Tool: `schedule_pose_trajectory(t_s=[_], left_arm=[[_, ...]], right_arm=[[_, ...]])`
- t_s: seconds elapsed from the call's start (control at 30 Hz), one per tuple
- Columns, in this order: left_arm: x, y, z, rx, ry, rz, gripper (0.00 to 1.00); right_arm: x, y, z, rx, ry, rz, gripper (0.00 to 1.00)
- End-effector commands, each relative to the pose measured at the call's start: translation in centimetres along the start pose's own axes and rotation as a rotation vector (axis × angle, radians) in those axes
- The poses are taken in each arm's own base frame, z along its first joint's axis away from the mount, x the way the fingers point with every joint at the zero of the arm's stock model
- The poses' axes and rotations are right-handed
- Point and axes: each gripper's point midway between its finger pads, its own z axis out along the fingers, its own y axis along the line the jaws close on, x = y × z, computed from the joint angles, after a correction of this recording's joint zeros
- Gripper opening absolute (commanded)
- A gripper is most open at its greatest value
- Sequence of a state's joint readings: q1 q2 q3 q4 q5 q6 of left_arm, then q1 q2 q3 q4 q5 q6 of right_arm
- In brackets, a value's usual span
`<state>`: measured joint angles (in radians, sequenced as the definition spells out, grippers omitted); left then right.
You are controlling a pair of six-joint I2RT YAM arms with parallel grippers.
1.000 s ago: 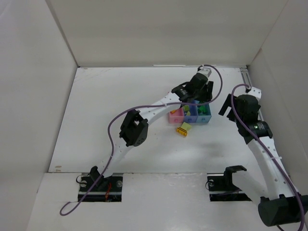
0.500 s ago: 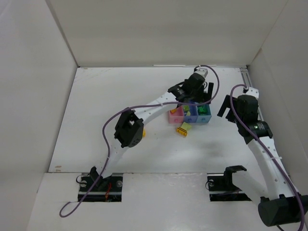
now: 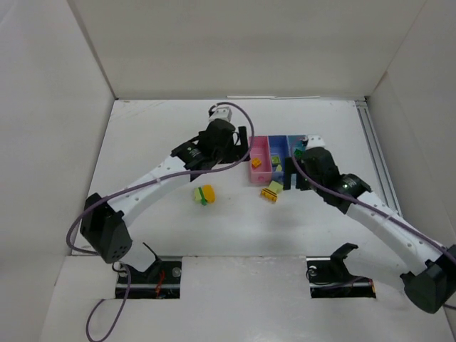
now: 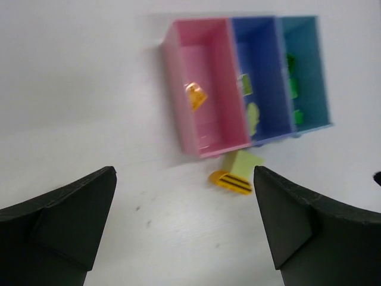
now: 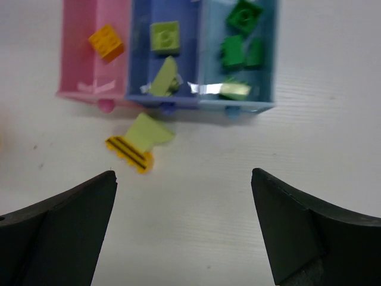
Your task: Sort the legos into containers by color
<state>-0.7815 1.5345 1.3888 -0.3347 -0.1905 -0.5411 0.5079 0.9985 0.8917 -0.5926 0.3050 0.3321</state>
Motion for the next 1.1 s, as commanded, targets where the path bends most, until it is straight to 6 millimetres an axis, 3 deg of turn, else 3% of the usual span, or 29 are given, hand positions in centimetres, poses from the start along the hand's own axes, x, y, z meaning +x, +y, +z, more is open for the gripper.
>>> schedule_pose_trajectory(t_s=[0.0,0.07,0.1,0.13,0.3,0.37,0.5,0.67,0.8,1.07], left_arm=[[3.1,5.1,-1.2,-0.145,0.035,-0.089,1.00],[6.0,7.2,-1.7,-0.206,0.089,-0.114,1.00],[6.5,7.6,-2.0,-0.211,0.095,-0.122,1.00],[7.4,8.7,-2.6,-0.233,0.107,-0.140,1.00],[9.2,10.0,-4.0,-0.233,0.120,-0.147,1.00],[9.3,10.2,-4.5,-0.226,0.110,-0.160,1.00],[9.4,10.4,-5.1,-0.218,0.100,-0.163,1.00],[9.1,10.5,-5.3,-0.221,0.087,-0.152,1.00],[8.9,10.8,-5.3,-0.237,0.074,-0.140,1.00],[9.0,10.9,-4.8,-0.242,0.080,-0.138,1.00]], right_arm=[[0.2,3.9,-0.1,-0.064,-0.010,-0.058,1.00],[2.6,5.8,0.2,-0.114,0.057,-0.122,0.98],[3.1,6.5,0.2,-0.140,0.059,-0.133,0.96],[4.9,7.5,0.3,-0.186,0.095,-0.181,0.96],[7.2,9.9,1.9,-0.309,0.136,-0.266,0.95],[7.7,10.5,2.8,-0.312,0.146,-0.276,0.95],[8.9,9.4,4.8,-0.205,0.181,-0.263,0.95],[9.5,10.5,6.9,-0.202,0.187,-0.258,0.95],[9.3,11.8,7.5,-0.246,0.177,-0.266,0.95],[10.9,11.0,9.9,-0.165,0.212,-0.295,0.95]])
